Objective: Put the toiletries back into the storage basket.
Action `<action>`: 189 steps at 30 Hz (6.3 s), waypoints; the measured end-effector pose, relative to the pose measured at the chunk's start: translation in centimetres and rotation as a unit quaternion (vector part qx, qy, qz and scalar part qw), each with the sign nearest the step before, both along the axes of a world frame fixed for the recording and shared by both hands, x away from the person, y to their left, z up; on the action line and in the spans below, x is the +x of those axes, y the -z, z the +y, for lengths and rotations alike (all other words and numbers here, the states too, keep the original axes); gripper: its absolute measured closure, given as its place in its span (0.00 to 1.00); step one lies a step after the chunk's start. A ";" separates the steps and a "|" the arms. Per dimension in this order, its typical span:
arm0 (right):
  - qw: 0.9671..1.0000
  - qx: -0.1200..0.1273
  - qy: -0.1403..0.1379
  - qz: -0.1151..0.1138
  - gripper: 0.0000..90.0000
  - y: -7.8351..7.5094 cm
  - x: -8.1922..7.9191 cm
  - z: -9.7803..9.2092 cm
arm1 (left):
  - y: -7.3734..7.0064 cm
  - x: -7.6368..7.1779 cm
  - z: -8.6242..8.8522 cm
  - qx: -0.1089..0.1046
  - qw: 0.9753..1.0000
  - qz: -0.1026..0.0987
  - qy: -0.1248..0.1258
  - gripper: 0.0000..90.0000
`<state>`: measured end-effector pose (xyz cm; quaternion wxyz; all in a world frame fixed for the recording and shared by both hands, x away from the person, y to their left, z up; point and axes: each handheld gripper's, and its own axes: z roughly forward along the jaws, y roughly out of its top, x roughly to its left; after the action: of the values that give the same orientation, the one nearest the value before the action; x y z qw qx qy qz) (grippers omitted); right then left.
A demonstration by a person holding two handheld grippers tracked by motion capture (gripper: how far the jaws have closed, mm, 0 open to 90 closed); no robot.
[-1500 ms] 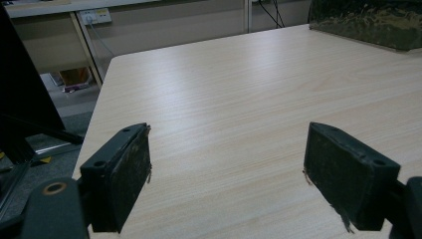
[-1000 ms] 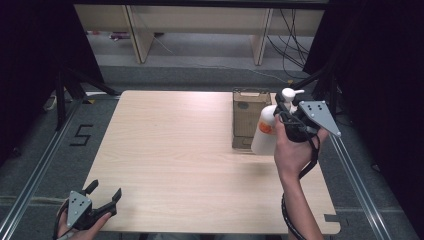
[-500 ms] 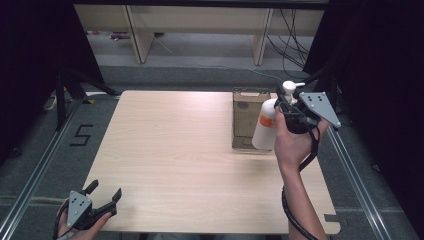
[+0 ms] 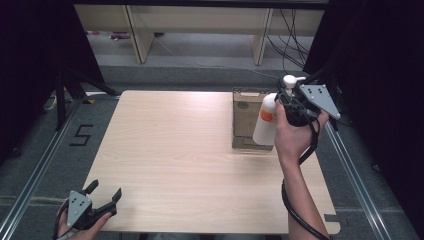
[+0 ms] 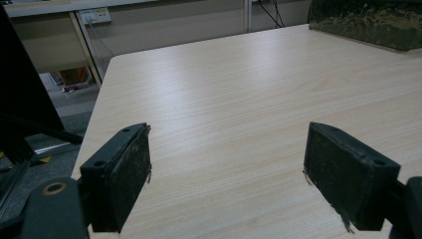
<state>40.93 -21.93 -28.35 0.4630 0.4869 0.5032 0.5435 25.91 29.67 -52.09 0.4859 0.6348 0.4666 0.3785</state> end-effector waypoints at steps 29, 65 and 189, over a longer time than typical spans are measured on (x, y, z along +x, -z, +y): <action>1.000 0.003 0.009 0.007 0.67 -0.7 2.2 -0.2 | 0.0 0.0 0.0 -0.002 1.000 0.001 0.000 0.20; 0.999 0.000 0.019 0.032 0.66 0.7 4.8 -0.1 | 0.0 0.0 0.1 0.003 1.000 0.001 0.001 0.20; 0.995 -0.027 0.020 0.091 0.58 8.1 5.2 1.0 | 0.1 0.0 -0.1 -0.004 1.000 0.003 0.001 0.20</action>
<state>46.17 -20.96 -36.45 0.4389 0.5315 0.5476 0.4744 25.91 29.56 -52.19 0.4872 0.6343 0.4692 0.3744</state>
